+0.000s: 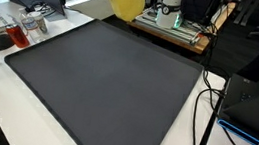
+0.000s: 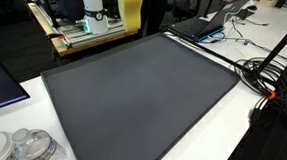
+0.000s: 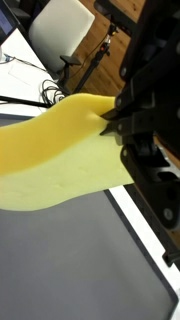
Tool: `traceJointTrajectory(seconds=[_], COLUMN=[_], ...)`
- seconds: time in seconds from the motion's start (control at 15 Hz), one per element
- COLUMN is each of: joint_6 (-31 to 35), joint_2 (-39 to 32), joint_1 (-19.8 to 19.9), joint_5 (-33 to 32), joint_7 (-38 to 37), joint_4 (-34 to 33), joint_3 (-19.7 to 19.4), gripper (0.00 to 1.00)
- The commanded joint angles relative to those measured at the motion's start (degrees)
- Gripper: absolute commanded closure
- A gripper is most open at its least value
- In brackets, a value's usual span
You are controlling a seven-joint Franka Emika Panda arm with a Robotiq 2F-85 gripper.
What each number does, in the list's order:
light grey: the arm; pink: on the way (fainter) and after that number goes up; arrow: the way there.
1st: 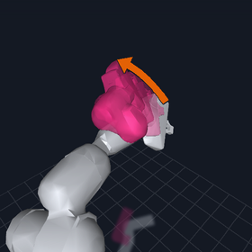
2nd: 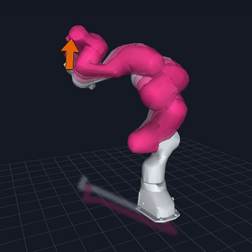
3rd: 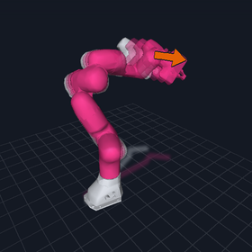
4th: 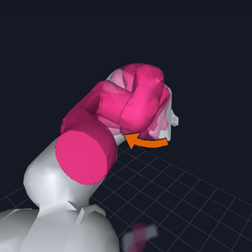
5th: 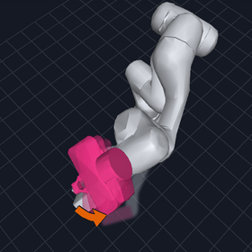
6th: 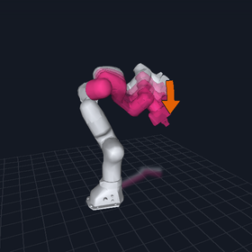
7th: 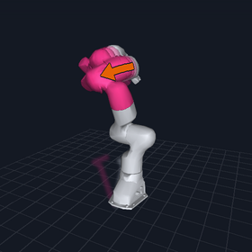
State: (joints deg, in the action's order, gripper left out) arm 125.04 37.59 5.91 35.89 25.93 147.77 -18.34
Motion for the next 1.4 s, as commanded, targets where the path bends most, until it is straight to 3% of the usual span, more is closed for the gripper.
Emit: traceJointTrajectory(seconds=[0.0,0.27,0.47,0.53,0.73,1.27,1.33], joint_6=[5.63,14.22,16.77,16.61,17.07,16.91,16.89], joint_2=[-7.64,-14.88,-18.77,-19.65,-21.02,-20.62,-20.5], joint_1=[-6.44,-10.23,-11.38,-11.28,-10.45,-9.35,-9.29], joint_5=[4.51,7.11,7.51,7.28,6.69,4.9,4.62], joint_7=[0.28,1.64,1.71,1.61,1.37,0.48,0.42], joint_4=[-6.62,-10.96,-13.79,-14.58,-16.12,-16.67,-16.56], joint_3=[1.73,4.05,5.15,5.44,6.23,7.22,7.4], gripper=[0.99,0.99,0.95,0.7,0.56,0.02,0.0])
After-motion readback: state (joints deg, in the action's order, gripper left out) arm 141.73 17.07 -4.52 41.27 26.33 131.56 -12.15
